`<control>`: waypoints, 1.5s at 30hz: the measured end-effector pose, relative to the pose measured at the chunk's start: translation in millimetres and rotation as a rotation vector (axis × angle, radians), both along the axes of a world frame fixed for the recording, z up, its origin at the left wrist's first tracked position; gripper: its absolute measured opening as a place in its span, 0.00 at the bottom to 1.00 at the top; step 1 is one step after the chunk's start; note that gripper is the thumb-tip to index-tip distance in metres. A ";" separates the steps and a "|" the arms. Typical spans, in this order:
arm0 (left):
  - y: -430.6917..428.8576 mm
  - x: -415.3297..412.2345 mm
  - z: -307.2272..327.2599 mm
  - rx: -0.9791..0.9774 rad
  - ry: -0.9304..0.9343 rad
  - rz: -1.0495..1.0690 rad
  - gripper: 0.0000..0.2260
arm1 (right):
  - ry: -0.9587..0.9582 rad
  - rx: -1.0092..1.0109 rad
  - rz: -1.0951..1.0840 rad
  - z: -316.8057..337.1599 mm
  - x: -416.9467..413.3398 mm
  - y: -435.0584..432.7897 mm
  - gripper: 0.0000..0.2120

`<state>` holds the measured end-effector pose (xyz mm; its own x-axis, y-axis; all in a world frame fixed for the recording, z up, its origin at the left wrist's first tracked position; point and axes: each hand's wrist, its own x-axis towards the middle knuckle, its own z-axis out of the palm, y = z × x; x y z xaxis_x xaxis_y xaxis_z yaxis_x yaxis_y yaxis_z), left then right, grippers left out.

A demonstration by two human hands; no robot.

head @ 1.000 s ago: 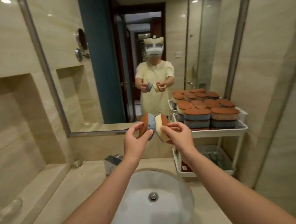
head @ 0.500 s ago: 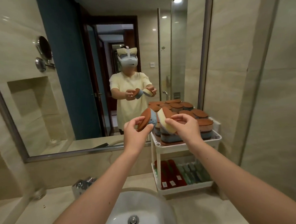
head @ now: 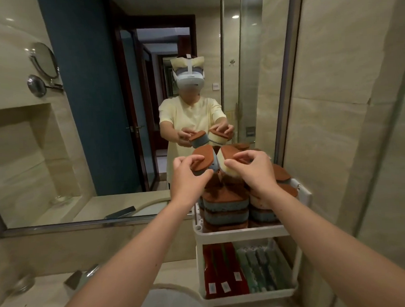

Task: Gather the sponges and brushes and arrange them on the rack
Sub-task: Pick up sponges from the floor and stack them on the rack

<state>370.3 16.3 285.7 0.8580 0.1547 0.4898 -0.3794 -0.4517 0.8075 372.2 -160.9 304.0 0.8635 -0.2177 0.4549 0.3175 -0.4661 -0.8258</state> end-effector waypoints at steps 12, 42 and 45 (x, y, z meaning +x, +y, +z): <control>-5.0 29.7 -26.0 0.178 0.019 0.091 0.14 | 0.102 -0.288 -0.090 -18.7 41.3 2.5 0.20; 35.5 -11.9 -32.3 -0.342 -0.053 0.137 0.11 | -0.105 -0.073 0.352 2.8 -1.2 80.1 0.13; 65.9 -33.1 -40.3 -0.468 -0.060 0.222 0.09 | -0.102 -0.050 0.503 -1.8 -14.6 118.5 0.14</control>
<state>337.2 82.1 245.5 0.7523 0.5441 0.3715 -0.3668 -0.1226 0.9222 357.6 -42.5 302.2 0.8068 0.2369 0.5413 0.5900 -0.2732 -0.7598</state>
